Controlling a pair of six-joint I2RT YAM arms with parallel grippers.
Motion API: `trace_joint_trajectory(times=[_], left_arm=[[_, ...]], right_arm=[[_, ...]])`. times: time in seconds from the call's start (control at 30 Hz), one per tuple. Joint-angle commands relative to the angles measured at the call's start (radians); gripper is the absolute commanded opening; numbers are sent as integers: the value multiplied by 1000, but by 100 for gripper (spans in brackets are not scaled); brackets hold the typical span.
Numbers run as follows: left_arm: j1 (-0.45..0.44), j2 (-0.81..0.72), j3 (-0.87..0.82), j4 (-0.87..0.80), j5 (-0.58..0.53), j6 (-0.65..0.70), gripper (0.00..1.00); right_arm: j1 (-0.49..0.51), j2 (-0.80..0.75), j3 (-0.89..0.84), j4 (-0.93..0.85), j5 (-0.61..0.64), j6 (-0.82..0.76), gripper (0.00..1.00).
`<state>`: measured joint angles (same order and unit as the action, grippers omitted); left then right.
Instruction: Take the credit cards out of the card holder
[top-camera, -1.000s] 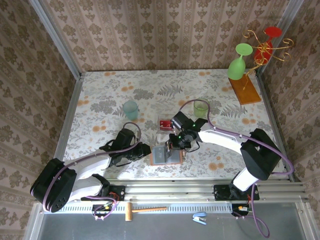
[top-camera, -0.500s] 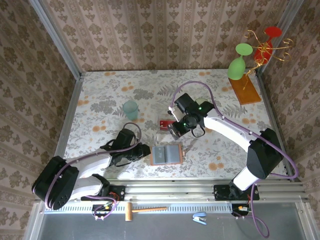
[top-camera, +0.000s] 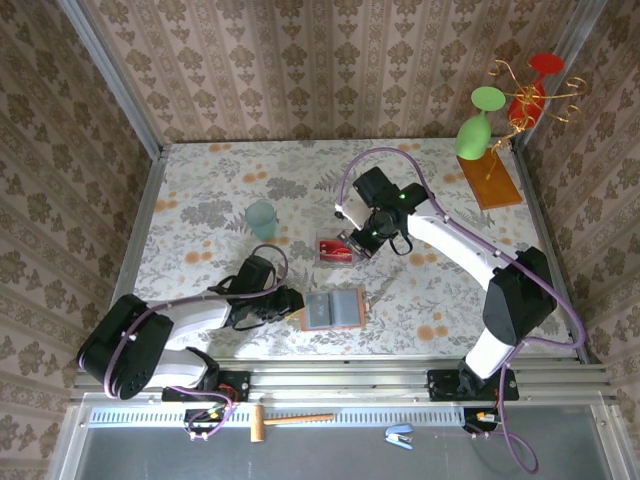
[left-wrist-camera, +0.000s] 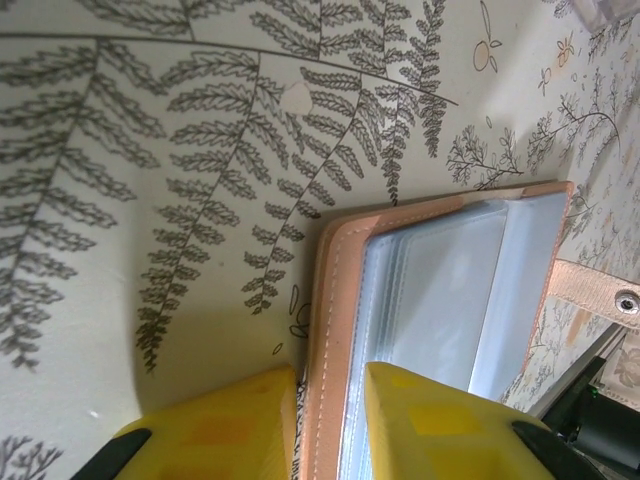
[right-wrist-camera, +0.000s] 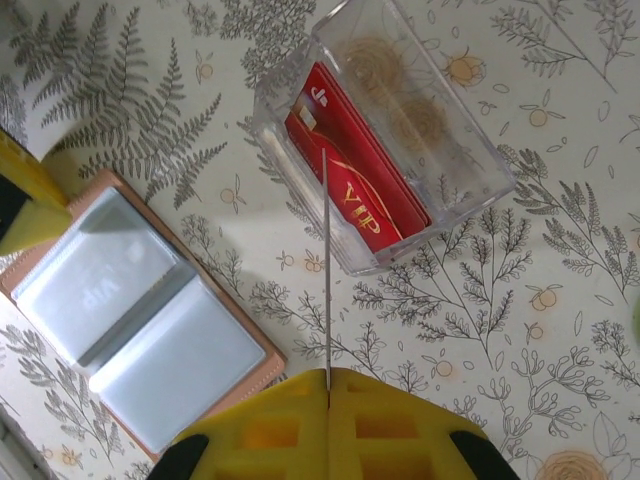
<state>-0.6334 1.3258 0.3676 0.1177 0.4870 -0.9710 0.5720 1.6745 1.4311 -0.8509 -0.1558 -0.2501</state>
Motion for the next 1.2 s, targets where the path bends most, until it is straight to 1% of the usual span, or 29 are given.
trace_joint_trajectory(times=[0.0, 0.17, 0.47, 0.87, 1.17], left_arm=[[1, 24, 31, 20, 10, 20, 25], [3, 58, 52, 27, 26, 27, 26], [14, 83, 71, 24, 41, 27, 25], [57, 29, 72, -66, 28, 58, 27], [75, -10, 74, -109, 27, 57, 27]], right_arm=[[-6, 22, 51, -52, -2, -104, 0], [-9, 62, 106, -86, -25, -211, 0], [-33, 263, 348, -258, -36, -334, 0], [-57, 488, 672, -453, -47, -455, 0], [-67, 603, 833, -522, -34, -546, 0]])
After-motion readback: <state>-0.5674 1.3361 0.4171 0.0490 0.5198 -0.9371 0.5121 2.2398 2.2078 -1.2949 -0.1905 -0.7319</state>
